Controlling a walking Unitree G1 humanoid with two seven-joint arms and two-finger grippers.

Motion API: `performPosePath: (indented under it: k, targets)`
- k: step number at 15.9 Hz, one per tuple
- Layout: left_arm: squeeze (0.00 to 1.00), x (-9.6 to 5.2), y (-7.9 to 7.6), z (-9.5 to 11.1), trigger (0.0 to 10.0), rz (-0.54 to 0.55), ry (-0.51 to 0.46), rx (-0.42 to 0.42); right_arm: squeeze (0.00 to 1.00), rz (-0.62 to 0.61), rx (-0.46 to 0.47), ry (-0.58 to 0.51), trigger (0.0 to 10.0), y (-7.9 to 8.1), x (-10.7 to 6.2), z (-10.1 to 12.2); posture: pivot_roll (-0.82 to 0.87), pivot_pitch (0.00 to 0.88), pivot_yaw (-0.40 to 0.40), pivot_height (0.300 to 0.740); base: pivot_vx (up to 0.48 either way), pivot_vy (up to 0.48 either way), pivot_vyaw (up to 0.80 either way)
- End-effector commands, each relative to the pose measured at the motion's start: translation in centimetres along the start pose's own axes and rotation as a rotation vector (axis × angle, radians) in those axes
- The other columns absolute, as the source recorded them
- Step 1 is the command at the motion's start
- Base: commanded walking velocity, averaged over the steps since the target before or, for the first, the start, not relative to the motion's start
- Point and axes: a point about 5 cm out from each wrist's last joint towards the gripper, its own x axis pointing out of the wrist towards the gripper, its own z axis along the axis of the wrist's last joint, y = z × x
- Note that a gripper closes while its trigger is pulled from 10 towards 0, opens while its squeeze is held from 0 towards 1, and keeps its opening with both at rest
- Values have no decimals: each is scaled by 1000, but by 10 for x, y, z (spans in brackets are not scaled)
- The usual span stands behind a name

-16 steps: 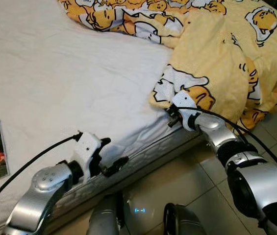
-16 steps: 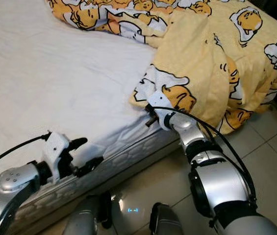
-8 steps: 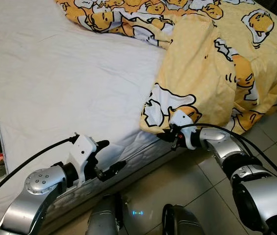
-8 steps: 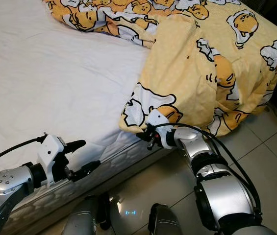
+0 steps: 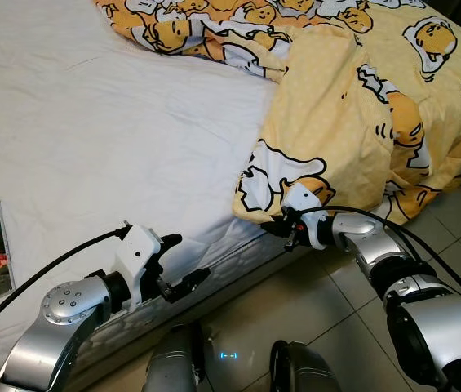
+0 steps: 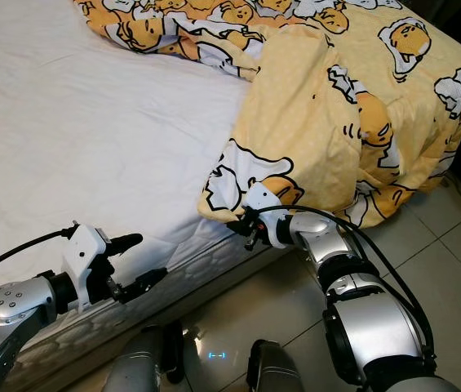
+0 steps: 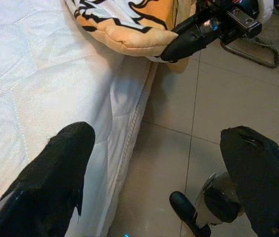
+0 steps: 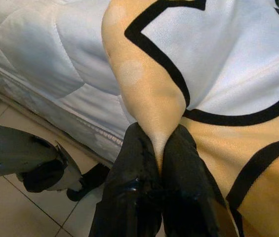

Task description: Clean up the room

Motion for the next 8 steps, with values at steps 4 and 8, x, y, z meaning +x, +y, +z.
performPosePath:
  k: [4,8]
  targets:
    - [0,-3,-3,0,10000,-21,-2,12,0,143,-29,15,0,14,0,-10,116,208,8,740,0,0,0]
    - [0,11,-20,13,10000,-105,-30,33,0,181,45,169,0,78,-8,-96,107,187,11,740,0,0,0]
